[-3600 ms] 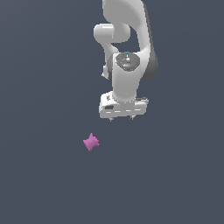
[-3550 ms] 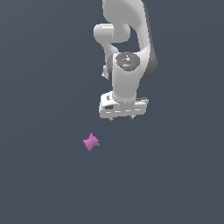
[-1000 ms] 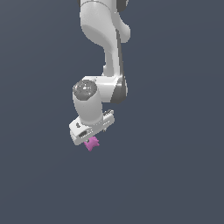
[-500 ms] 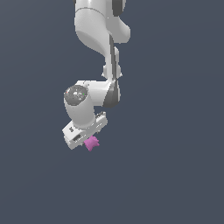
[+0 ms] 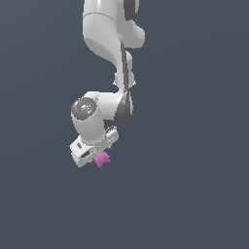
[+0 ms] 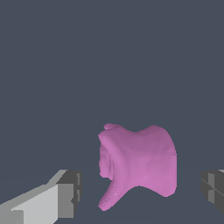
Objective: Pick up the object and move it to a goal position.
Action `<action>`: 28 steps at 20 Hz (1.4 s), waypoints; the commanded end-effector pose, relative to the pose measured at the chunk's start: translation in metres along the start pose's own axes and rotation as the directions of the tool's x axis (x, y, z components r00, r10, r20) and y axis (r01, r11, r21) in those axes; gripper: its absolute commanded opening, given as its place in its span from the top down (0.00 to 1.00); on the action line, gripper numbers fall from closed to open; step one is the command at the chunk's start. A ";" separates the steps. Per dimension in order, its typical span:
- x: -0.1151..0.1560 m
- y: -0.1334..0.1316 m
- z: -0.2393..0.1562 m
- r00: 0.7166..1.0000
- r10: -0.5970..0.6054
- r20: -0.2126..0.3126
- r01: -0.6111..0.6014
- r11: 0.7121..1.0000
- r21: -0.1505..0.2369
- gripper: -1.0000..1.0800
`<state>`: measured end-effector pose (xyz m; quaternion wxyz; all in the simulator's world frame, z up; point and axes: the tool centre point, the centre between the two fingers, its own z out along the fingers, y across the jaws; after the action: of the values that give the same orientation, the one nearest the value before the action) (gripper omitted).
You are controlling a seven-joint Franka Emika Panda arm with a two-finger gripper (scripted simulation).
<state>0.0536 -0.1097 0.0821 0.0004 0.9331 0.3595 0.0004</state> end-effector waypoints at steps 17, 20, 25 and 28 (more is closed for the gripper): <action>0.000 0.000 0.042 1.000 -0.004 0.000 0.004 1.000 0.001 1.00; 0.000 0.000 0.042 1.000 -0.004 0.000 0.004 1.000 0.001 1.00; 0.000 -0.001 0.042 1.000 -0.004 0.000 0.004 1.000 0.001 1.00; -0.001 -0.003 0.041 1.000 -0.004 0.000 0.004 1.000 0.001 1.00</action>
<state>0.0515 -0.1090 0.0403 -0.0001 0.9325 0.3610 -0.0001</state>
